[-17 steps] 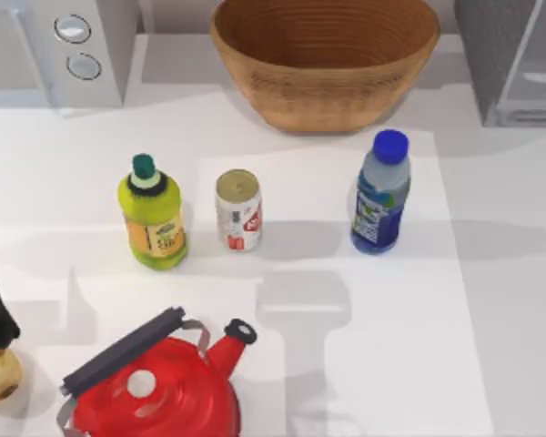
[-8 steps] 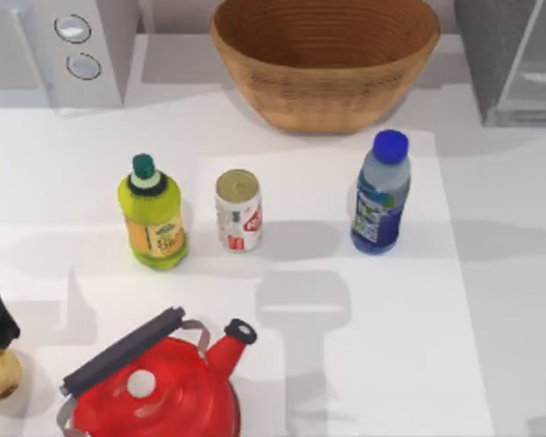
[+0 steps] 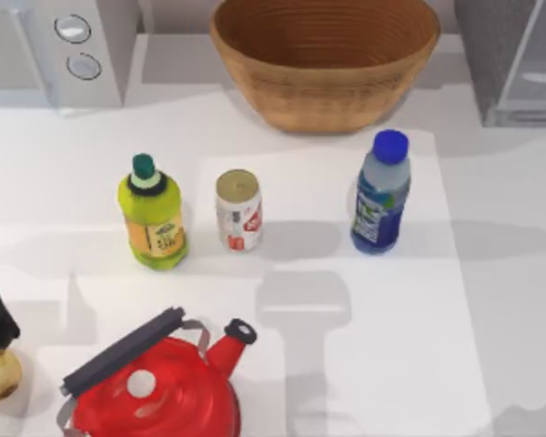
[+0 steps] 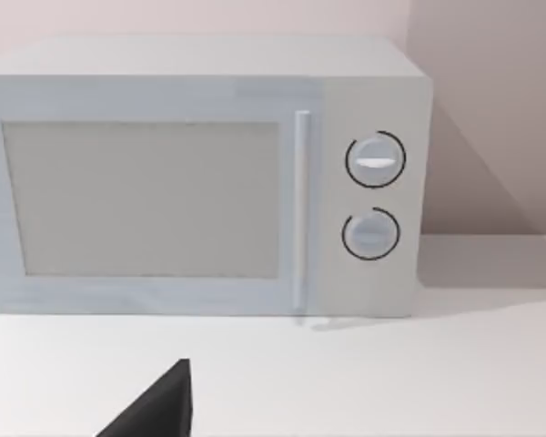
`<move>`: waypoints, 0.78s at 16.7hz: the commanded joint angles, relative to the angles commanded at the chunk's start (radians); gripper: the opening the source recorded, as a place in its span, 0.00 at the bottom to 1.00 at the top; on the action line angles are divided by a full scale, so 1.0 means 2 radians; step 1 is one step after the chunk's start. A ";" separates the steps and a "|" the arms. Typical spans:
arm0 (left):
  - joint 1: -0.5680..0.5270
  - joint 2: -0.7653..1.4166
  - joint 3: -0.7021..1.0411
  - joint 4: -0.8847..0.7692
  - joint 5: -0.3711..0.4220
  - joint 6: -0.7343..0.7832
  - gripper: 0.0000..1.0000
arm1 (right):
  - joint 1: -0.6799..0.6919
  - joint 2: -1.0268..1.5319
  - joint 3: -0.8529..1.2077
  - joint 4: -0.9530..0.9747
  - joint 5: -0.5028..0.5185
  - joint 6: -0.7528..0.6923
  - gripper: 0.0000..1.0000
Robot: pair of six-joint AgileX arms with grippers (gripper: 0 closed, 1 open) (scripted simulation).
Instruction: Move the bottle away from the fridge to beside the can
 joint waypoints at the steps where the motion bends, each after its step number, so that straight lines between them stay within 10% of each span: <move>1: 0.000 0.000 0.000 0.000 0.000 0.000 1.00 | -0.051 0.058 0.016 -0.002 -0.022 -0.061 1.00; 7: 0.000 0.000 0.000 0.000 0.000 0.000 1.00 | -0.307 0.352 0.098 -0.022 -0.126 -0.331 1.00; 13: 0.000 0.000 0.000 0.000 0.000 0.000 1.00 | -0.402 0.472 0.132 -0.034 -0.170 -0.422 1.00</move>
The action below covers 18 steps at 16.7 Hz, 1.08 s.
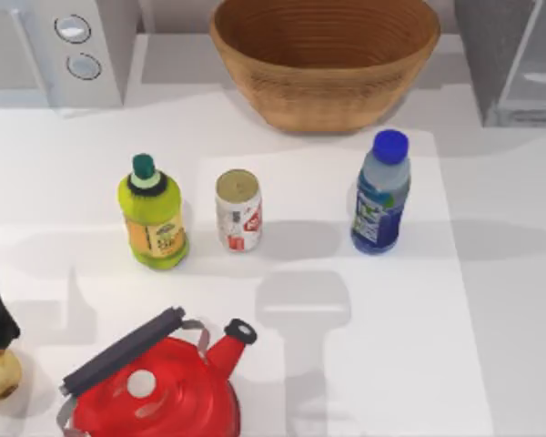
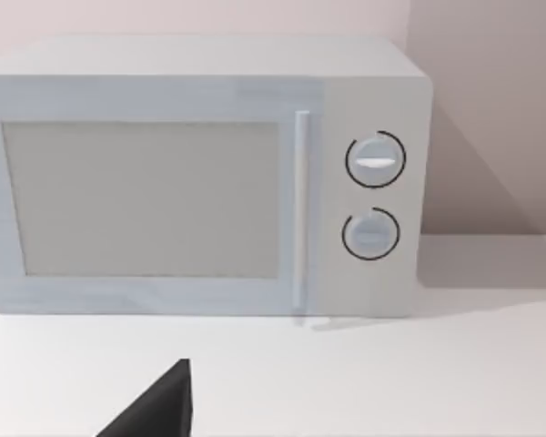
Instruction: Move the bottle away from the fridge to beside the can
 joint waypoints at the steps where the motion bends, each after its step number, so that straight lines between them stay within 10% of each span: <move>1: 0.000 0.000 0.000 0.000 0.000 0.000 1.00 | -0.001 0.002 0.001 0.000 -0.001 -0.001 1.00; 10: 0.000 0.000 0.000 0.000 0.000 0.000 1.00 | 0.027 -0.004 0.023 0.055 -0.013 0.047 1.00; 18: 0.000 0.000 0.000 0.000 0.000 0.000 1.00 | 0.212 0.002 0.048 0.358 0.000 0.364 1.00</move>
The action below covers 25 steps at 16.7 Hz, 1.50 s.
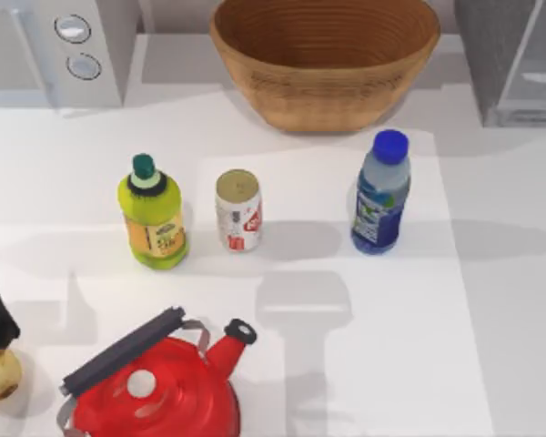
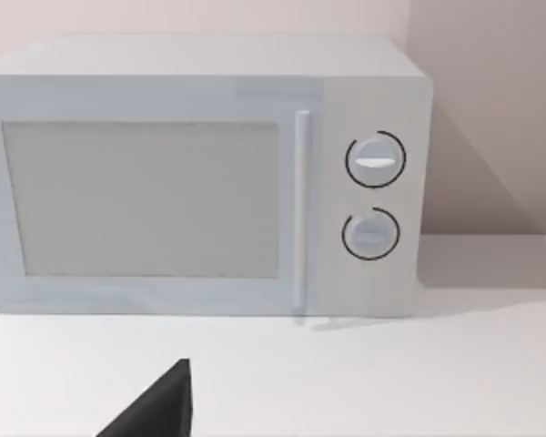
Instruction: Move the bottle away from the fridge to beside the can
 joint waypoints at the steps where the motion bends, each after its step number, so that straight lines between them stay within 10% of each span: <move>1: 0.000 0.000 0.000 0.000 0.000 0.000 1.00 | 0.029 0.001 -0.003 0.040 0.008 0.048 1.00; 8: 0.000 0.000 0.000 0.000 0.000 0.000 1.00 | 0.197 0.005 -0.051 0.218 0.074 0.303 1.00; 18: 0.000 0.000 0.000 0.000 0.000 0.000 1.00 | 0.239 0.000 -0.068 0.243 0.105 0.354 1.00; 25: 0.000 0.000 0.000 0.000 0.000 0.000 1.00 | 0.444 -0.039 -0.131 0.318 0.257 0.490 1.00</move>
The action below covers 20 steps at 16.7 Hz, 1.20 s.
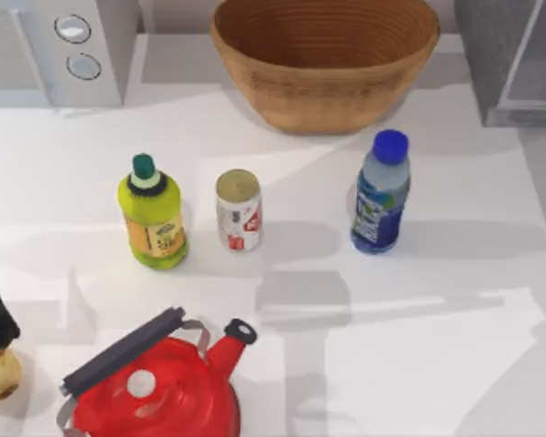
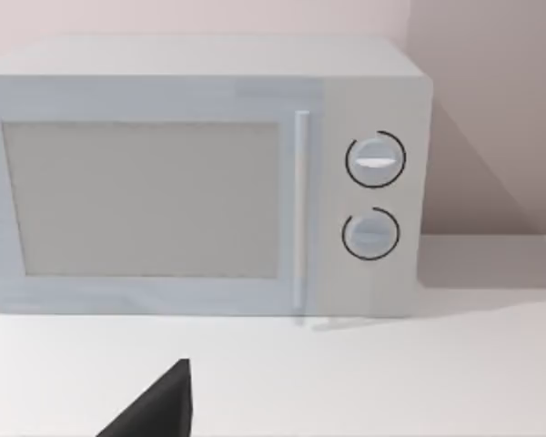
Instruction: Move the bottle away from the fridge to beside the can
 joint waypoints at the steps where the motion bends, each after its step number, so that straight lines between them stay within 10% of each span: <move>1: 0.000 0.000 0.000 0.000 0.000 0.000 1.00 | 0.040 -0.009 -0.012 0.014 0.029 0.024 1.00; 8: 0.000 0.000 0.000 0.000 0.000 0.000 1.00 | 0.226 -0.061 -0.079 0.091 0.187 0.154 1.00; 20: 0.000 0.000 0.000 0.000 0.000 0.000 1.00 | 0.227 0.029 0.005 0.067 0.197 0.159 1.00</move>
